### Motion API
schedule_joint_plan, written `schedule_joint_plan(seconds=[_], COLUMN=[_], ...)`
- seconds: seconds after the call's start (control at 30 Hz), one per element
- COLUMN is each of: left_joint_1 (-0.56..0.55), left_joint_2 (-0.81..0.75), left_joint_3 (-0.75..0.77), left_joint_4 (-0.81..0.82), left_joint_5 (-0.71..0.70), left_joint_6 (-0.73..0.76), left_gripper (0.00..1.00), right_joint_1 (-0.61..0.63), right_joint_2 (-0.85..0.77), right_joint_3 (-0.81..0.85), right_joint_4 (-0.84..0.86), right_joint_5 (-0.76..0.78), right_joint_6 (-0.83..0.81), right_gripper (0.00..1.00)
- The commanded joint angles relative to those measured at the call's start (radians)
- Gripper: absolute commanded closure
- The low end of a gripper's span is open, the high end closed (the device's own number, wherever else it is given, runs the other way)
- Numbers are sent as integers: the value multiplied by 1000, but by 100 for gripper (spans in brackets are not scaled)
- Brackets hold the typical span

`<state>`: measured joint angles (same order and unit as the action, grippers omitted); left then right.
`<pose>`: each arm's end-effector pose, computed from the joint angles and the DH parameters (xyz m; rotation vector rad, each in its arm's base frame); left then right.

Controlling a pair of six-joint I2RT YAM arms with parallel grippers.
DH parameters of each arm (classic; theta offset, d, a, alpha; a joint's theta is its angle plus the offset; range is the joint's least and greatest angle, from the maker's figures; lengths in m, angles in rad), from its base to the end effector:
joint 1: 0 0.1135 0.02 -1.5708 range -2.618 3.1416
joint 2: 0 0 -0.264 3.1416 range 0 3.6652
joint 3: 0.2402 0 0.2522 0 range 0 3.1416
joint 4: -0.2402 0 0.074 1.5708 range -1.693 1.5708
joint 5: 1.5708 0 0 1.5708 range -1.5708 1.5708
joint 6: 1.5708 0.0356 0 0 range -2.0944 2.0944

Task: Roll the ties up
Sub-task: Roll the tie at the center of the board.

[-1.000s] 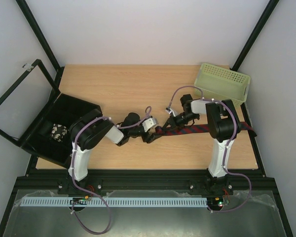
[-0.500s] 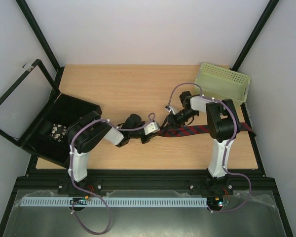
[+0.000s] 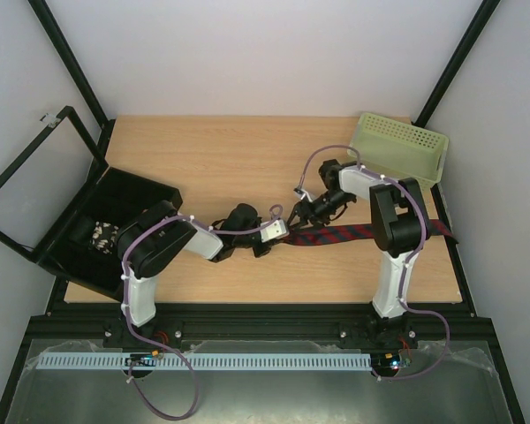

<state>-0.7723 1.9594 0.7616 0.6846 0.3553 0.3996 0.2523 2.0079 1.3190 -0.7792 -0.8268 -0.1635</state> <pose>0.2483 -0.2592 0.0988 1.3398 1.6218 -0.5956 0.3508 0.1175 0.1457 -0.6445 2.7472 1.2427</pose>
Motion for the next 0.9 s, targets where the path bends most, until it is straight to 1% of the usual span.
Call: schedule_joint_plan(seconds=[0.0,0.1,0.17,0.23,0.3,0.33,0.37,0.5,0.53,0.67,0.73,0.77,0.87], left_joint_1=[-8,-10,-10,-10,-10,-9,-9,3,7,30,43,46,45], left_joint_2=[29,33,36,37,38,36,34,27,25,-46,-111,-137,-164], left_joint_3=[-8,-7,-5,0,5,6,5,9,11,-11,-34,-40,-39], left_joint_4=[-148,-148,-154,-160,-164,-166,-164,-163,-163,-130,-86,-77,-86], left_joint_5=[-46,-48,-49,-49,-47,-46,-47,-28,-23,33,69,82,113], left_joint_6=[7,3,1,0,-2,-2,-2,-9,-14,-56,-76,-78,-42], left_gripper=[83,83,83,83,83,83,82,80,76,42,28,20,4], right_joint_1=[44,52,56,57,58,58,58,57,57,56,56,56,55], right_joint_2=[-6,12,24,30,40,45,47,58,59,63,72,77,80], right_joint_3=[-31,-41,-42,-45,-41,-37,-36,-36,-37,-37,-35,-37,-33], right_joint_4=[16,60,71,89,96,95,94,82,83,82,77,72,61], right_joint_5=[47,100,122,138,153,155,159,157,154,142,133,129,106], right_joint_6=[75,99,100,103,98,96,93,82,82,77,65,57,45], right_gripper=[49,54,62,74,92,97,98,99,99,99,99,99,99])
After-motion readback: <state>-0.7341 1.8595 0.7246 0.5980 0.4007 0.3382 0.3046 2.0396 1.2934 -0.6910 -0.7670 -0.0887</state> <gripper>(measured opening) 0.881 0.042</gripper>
